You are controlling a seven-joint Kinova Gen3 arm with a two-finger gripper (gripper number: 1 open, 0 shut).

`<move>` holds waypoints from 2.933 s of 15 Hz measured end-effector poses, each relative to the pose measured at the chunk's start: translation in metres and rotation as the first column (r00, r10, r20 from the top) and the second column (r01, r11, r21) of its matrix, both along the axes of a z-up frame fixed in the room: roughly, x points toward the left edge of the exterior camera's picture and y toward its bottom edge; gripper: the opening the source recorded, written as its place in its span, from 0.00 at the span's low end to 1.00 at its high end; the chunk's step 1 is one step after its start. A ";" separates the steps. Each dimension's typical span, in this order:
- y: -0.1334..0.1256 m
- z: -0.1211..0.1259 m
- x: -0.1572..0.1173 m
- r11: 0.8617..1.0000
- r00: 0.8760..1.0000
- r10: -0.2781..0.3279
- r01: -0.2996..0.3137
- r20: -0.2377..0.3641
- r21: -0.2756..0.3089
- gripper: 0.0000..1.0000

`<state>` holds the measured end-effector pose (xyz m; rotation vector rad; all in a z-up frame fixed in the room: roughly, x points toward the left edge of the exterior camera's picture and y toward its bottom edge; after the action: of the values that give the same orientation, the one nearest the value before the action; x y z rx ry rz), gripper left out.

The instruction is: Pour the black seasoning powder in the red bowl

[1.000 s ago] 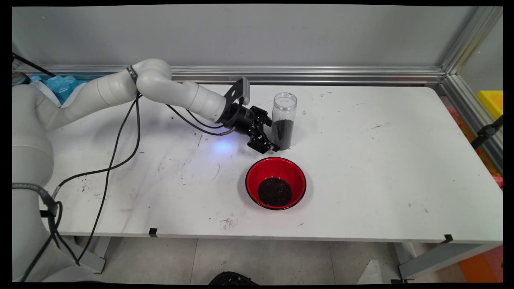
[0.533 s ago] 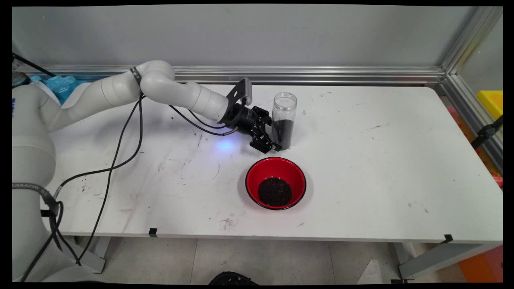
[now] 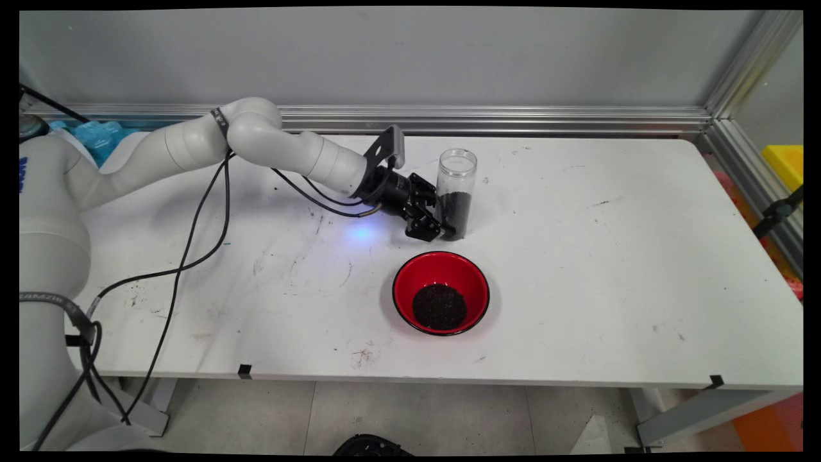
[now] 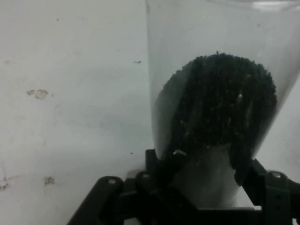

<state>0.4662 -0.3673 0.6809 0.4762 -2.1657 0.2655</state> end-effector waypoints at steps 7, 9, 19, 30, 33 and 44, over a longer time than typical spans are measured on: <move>-0.003 0.021 0.003 1.000 1.000 0.008 -0.008 -0.004 -0.009 0.00; -0.003 0.035 0.006 1.000 1.000 0.009 -0.009 -0.003 -0.013 0.00; 0.005 0.096 0.023 0.999 1.000 -0.003 0.004 0.029 -0.042 0.00; 0.018 0.133 0.035 0.980 0.991 -0.057 0.078 0.119 -0.183 0.00; 0.024 0.137 0.035 0.951 0.979 -0.103 0.149 0.177 -0.270 0.00; 0.051 0.131 0.030 0.729 0.881 -0.220 0.434 0.418 -0.530 0.00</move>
<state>0.4966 -0.3165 0.8114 -0.3628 -2.2663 0.8638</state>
